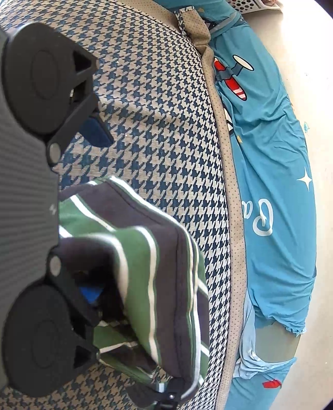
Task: Fold clothes
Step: 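Lift the shirt edge with the right gripper while the left gripper approaches the shirt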
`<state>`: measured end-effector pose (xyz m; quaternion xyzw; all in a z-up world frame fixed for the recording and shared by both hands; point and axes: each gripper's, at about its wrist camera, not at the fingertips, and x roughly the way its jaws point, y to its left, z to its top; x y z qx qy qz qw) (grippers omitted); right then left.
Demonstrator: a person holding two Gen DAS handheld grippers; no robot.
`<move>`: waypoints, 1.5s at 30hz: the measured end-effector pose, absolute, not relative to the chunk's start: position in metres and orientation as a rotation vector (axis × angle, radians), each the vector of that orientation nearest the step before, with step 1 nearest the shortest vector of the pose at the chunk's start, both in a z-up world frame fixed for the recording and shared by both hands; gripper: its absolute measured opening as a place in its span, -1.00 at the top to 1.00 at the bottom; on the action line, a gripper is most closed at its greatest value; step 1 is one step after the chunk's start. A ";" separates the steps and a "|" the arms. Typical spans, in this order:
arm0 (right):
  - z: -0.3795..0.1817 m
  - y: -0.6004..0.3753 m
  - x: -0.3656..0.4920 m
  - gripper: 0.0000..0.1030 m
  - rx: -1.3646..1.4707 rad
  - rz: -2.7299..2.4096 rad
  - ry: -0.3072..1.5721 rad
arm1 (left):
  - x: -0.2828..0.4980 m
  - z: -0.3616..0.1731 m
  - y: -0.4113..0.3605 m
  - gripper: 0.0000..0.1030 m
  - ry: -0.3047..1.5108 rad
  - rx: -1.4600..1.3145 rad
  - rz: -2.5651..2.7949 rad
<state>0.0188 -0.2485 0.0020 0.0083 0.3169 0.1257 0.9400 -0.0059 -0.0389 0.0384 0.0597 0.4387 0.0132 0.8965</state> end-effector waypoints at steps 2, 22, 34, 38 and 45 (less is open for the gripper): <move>0.003 -0.257 0.025 0.80 0.015 0.179 0.636 | -0.006 0.037 -0.042 -1.00 0.908 0.138 0.025; 0.006 -0.274 0.029 -0.06 0.140 0.195 0.771 | -0.007 0.030 -0.039 -1.00 0.995 0.024 -0.119; 0.011 -0.236 0.001 -0.08 0.082 0.468 0.748 | -0.010 0.028 -0.029 -1.00 1.019 -0.002 -0.134; 0.001 -0.222 -0.003 -0.09 0.042 0.514 0.798 | -0.008 0.026 -0.028 -1.00 1.020 0.004 -0.108; -0.015 -0.214 -0.002 -0.09 0.031 0.541 0.829 | -0.006 0.025 -0.032 -1.00 0.985 0.038 -0.059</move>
